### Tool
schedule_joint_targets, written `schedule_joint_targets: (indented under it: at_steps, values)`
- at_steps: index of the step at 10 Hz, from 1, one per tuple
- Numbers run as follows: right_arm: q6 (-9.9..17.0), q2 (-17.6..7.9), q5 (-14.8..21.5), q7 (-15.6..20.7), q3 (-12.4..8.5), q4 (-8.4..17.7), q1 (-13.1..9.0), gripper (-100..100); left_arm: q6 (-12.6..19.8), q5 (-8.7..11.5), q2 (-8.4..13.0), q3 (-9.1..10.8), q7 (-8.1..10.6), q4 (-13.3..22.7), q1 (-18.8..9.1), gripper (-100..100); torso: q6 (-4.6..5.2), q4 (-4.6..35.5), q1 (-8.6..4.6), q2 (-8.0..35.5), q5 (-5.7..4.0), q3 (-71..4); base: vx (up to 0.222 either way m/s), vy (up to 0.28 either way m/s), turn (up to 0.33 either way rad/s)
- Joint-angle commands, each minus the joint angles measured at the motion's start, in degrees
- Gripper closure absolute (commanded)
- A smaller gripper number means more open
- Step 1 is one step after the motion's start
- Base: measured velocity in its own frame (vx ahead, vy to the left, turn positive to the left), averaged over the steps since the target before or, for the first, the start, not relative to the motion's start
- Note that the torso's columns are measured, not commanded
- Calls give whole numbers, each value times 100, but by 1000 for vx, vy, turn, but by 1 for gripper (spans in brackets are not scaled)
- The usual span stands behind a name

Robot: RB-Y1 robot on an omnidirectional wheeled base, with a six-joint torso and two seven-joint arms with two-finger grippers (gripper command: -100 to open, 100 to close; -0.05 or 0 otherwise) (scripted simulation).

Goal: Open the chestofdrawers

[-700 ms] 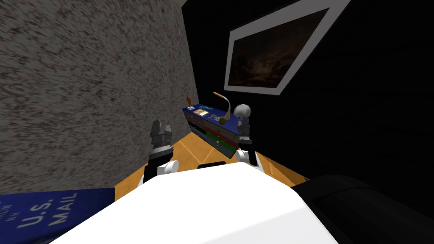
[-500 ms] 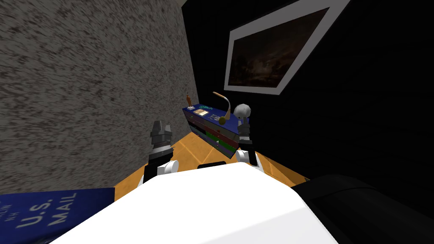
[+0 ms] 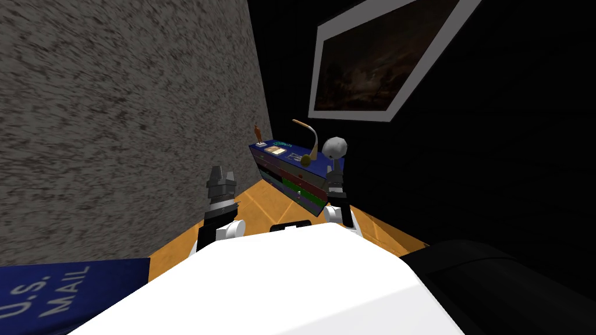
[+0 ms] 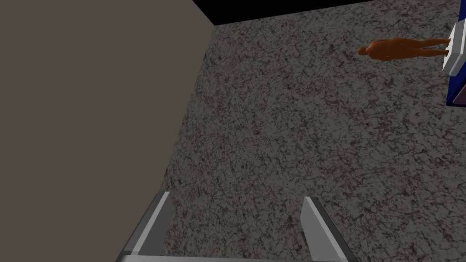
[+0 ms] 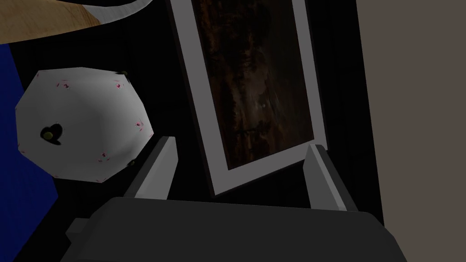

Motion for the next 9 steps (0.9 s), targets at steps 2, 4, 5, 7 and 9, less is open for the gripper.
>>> schedule_joint_targets:
  at_steps: [2,4,5,7,9]
  values:
    - [0,0,0,0,0,0,0,0,0,0,0,0,0,0,0,0,0,846,0,846,0,-1691,0,0,0]
    - [-7,-418,36,115,-45,90,26,-100,0,0,0,0,0,2,1,0,0,1457,4,1460,1,-2933,18,26,3]
    - [-12,-586,60,193,-76,147,45,-100,1,0,0,0,0,3,1,0,0,1513,8,1511,2,-3047,31,46,3]
    - [-26,-891,125,403,-158,294,96,-100,1,0,-1,-1,0,3,1,0,0,1533,7,1528,2,-3078,44,66,5]
    - [-47,-1154,210,679,-265,477,166,-100,1,0,-1,-1,0,3,1,0,0,1536,11,1533,3,-3077,62,99,6]
